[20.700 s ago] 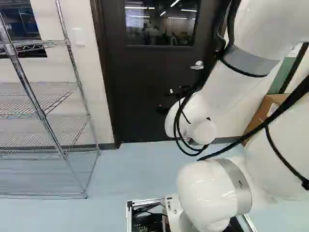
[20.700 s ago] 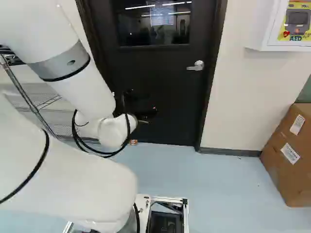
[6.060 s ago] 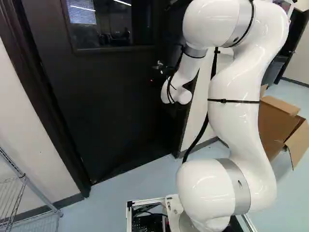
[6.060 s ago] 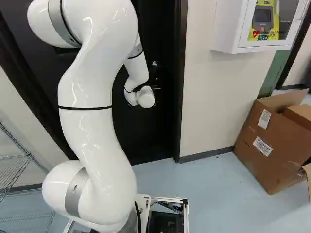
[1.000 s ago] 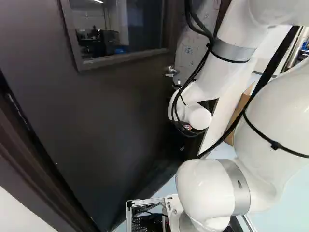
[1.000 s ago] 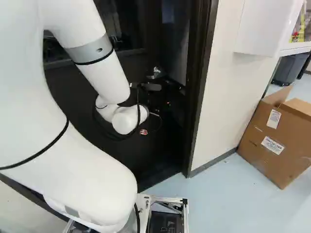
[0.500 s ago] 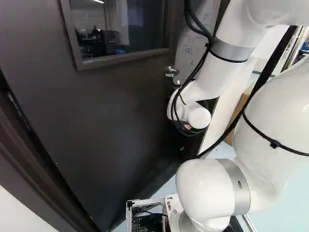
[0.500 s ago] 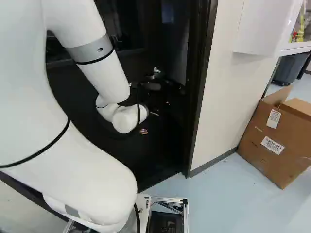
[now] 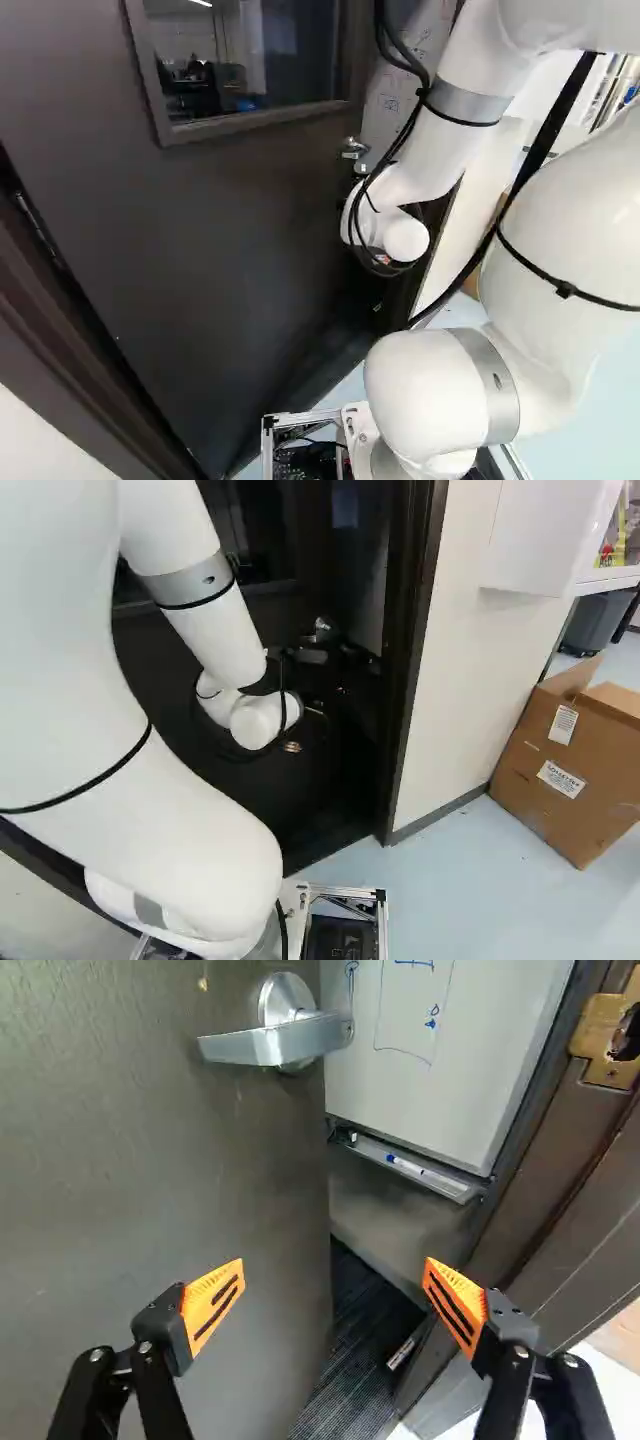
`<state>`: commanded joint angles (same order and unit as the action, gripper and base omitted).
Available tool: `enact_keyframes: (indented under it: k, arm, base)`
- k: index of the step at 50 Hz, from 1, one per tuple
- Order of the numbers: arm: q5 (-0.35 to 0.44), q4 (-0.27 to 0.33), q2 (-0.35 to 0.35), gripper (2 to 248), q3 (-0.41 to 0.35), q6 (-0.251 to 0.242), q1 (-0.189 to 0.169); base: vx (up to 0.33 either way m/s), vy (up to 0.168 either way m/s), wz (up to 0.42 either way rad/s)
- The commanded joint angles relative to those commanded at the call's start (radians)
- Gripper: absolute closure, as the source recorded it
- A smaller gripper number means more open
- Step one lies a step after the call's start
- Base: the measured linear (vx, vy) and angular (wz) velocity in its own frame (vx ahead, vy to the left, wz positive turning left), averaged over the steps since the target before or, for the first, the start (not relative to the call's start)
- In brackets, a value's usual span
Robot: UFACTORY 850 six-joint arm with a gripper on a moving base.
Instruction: Open the door and move inside
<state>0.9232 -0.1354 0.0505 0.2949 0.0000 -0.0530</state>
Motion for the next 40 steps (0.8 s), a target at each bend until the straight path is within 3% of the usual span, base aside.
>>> enact_keyframes:
  k: [40]
  arm:
    - [0.0, -0.081, -0.068, 3, 0.058, 0.0, 0.093]
  base:
    - [0.0, 0.0, 0.0]
